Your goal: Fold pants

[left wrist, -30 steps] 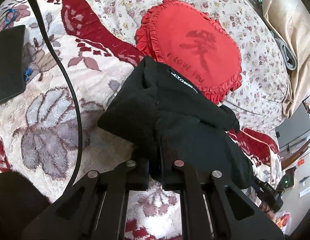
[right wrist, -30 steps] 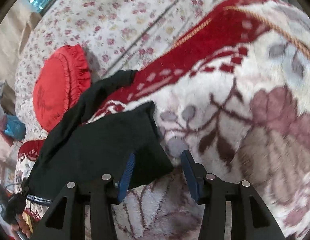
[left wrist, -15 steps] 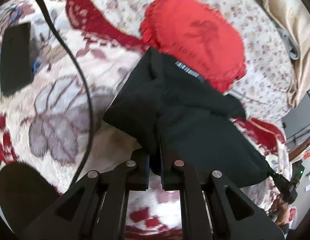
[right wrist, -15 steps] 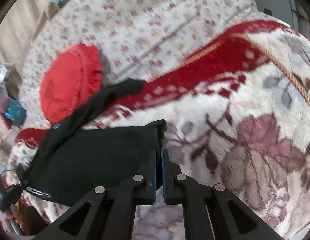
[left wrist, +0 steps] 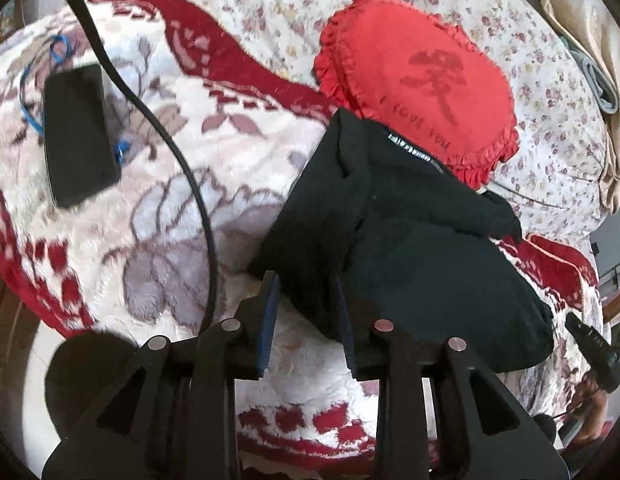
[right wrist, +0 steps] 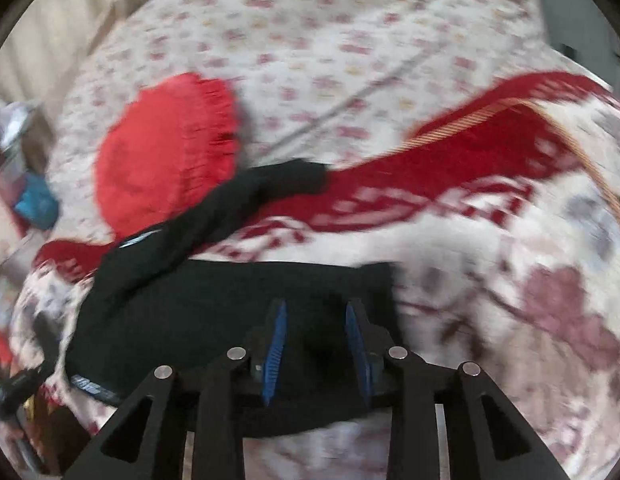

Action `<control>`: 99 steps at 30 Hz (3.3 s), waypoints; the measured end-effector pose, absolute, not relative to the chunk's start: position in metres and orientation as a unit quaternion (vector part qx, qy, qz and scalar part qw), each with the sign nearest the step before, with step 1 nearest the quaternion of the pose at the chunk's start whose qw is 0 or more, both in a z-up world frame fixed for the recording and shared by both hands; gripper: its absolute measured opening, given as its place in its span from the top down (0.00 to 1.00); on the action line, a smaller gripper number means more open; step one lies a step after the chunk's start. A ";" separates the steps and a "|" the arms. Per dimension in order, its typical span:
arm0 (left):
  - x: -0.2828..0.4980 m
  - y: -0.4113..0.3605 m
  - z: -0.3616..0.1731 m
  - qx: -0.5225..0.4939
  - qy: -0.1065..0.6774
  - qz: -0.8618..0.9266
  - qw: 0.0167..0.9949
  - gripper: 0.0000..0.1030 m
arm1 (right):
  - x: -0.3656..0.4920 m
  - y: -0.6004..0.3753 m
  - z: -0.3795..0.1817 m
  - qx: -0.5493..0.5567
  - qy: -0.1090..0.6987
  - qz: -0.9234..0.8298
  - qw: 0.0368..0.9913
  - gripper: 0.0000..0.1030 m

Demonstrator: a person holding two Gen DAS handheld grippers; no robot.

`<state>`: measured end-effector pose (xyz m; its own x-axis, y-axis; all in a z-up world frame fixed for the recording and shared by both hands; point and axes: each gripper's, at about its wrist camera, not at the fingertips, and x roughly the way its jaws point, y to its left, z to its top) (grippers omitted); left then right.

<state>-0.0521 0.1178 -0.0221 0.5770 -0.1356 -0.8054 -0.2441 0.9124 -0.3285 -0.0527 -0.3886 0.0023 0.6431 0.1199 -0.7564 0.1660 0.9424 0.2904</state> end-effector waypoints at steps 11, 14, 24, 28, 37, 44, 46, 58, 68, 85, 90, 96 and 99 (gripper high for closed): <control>-0.014 0.073 -0.044 -0.174 0.470 -0.006 0.865 0.50 | 0.011 -0.266 -0.046 0.117 0.476 0.141 0.860 0.69; 0.000 0.063 -0.062 -0.149 0.488 -0.002 0.860 0.50 | 0.025 -0.251 -0.069 0.089 0.506 0.145 0.845 0.64; 0.039 0.083 -0.034 -0.155 0.488 -0.050 0.857 0.50 | 0.101 -0.222 -0.012 0.028 0.446 0.208 0.870 0.51; 0.052 0.088 -0.040 -0.159 0.505 -0.058 0.846 0.50 | 0.166 -0.192 -0.021 -0.008 0.464 0.233 0.854 0.51; 0.015 0.113 -0.051 -0.199 0.522 -0.084 0.825 0.50 | 0.249 -0.158 -0.085 -0.077 0.530 0.293 0.792 0.50; -0.007 0.132 -0.040 -0.190 0.513 -0.058 0.835 0.50 | 0.231 -0.153 -0.074 -0.090 0.495 0.299 0.811 0.75; -0.007 0.140 -0.037 -0.208 0.507 -0.053 0.835 0.50 | 0.222 -0.151 -0.063 -0.091 0.482 0.293 0.820 0.79; -0.019 0.158 -0.012 -0.255 0.444 -0.040 0.858 0.50 | 0.046 -0.132 0.049 -0.147 0.321 0.281 0.892 0.81; -0.033 0.165 0.002 -0.274 0.415 -0.018 0.867 0.39 | -0.056 -0.103 -0.049 -0.102 0.413 0.288 0.858 0.76; 0.011 0.076 -0.041 -0.180 0.470 -0.071 0.861 0.37 | 0.120 -0.289 -0.001 0.088 0.455 0.053 0.884 0.44; 0.019 0.064 -0.051 -0.160 0.481 -0.072 0.859 0.36 | 0.197 -0.283 -0.045 0.054 0.521 0.022 0.852 0.44; 0.023 0.068 -0.056 -0.169 0.487 -0.076 0.853 0.36 | 0.212 -0.292 -0.078 0.063 0.542 0.041 0.837 0.86; 0.024 0.066 -0.056 -0.168 0.489 -0.074 0.853 0.36 | 0.185 -0.295 -0.036 0.068 0.493 0.076 0.864 0.89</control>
<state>0.0243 0.0661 -0.0563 0.5113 -0.2895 -0.8092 -0.0381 0.9330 -0.3579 0.1847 -0.2952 -0.0362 0.5015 0.1978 -0.8422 -0.0644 0.9793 0.1917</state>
